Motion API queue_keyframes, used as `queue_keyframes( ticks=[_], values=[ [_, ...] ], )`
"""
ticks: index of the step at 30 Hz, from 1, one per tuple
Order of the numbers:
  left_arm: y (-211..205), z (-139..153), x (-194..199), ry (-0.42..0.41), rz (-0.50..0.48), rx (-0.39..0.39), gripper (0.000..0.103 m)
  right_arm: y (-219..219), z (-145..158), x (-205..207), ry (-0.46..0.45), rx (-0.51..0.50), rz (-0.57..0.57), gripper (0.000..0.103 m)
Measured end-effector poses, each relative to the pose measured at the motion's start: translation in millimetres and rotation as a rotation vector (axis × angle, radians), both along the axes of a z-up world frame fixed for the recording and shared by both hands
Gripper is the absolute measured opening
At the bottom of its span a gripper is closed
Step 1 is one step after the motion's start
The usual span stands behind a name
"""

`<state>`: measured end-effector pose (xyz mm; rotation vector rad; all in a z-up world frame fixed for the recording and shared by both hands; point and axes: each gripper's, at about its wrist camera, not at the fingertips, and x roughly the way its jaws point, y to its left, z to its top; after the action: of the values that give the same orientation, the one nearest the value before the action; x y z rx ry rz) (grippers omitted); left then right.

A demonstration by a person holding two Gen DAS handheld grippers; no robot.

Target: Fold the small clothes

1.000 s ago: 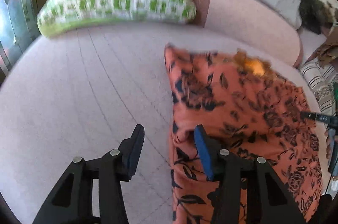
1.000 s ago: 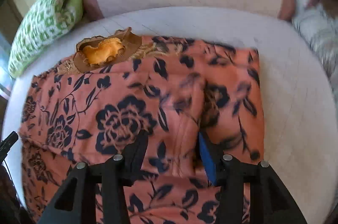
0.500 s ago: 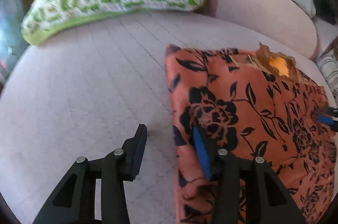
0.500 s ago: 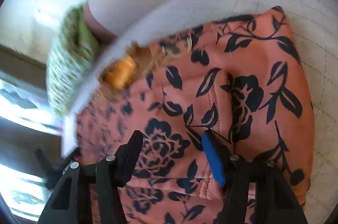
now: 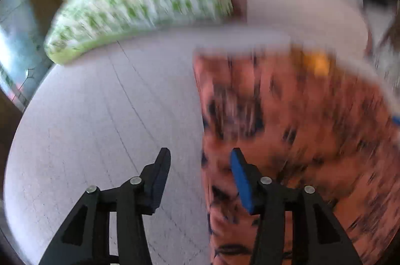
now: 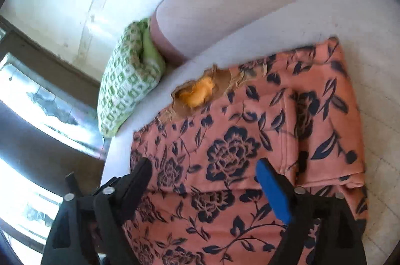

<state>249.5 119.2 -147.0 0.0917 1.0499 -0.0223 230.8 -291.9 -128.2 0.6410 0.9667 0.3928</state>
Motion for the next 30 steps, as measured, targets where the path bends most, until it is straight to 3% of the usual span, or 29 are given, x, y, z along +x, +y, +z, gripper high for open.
queue_keyframes(
  ticks=[1,2,4,5,8,10,13,15,19,26,27,28,29,30],
  values=[
    [1.8,-9.6,4.3,0.05,0.015,-0.014,0.054,-4.0,-28.5,10.5,0.149,-0.065,-0.033,0.087],
    [6.3,-1.7,-1.9,0.025,0.037,-0.037,0.053,-9.0,-37.2,11.6,0.189,-0.035,-0.07,0.079],
    [11.6,29.7,-18.8,-0.034,0.057,-0.106,0.054,-15.5,-7.3,-7.3,0.088,0.018,-0.118,0.079],
    [13.7,44.1,-30.0,-0.073,0.049,-0.135,0.061,-16.1,8.3,-19.0,0.029,0.023,-0.101,0.08],
    [22.7,77.3,-73.4,-0.149,0.07,-0.152,0.078,-15.5,44.4,-60.0,-0.044,-0.104,-0.063,0.083],
    [29.6,84.1,-109.5,-0.154,0.071,-0.206,0.08,-24.1,52.4,-93.3,-0.049,-0.178,-0.045,0.083],
    [38.5,72.4,-159.3,-0.103,0.071,-0.255,0.08,-47.2,45.8,-153.6,0.024,-0.332,-0.032,0.084],
    [34.7,57.3,-193.6,-0.059,0.053,-0.241,0.08,-64.1,26.6,-196.1,0.103,-0.415,-0.027,0.084],
    [22.4,31.5,-229.6,-0.007,-0.002,-0.175,0.08,-82.8,-1.2,-249.5,0.188,-0.4,-0.013,0.084],
    [15.4,-8.0,-234.0,0.073,0.009,-0.17,0.077,-78.2,-25.7,-272.2,0.216,-0.311,-0.001,0.084],
    [13.8,-6.9,-234.7,0.069,0.011,-0.155,0.075,-77.9,-25.0,-276.7,0.214,-0.308,-0.009,0.084],
    [13.6,-4.1,-236.7,0.068,0.011,-0.158,0.055,-78.3,-21.5,-278.8,0.214,-0.299,-0.018,0.082],
    [14.1,-0.4,-238.2,0.063,0.006,-0.175,0.025,-74.6,-16.5,-279.2,0.204,-0.275,0.005,0.06],
    [15.9,1.6,-240.4,0.056,0.019,-0.167,0.014,-71.9,-13.9,-280.4,0.206,-0.282,0.024,0.048]
  ],
)
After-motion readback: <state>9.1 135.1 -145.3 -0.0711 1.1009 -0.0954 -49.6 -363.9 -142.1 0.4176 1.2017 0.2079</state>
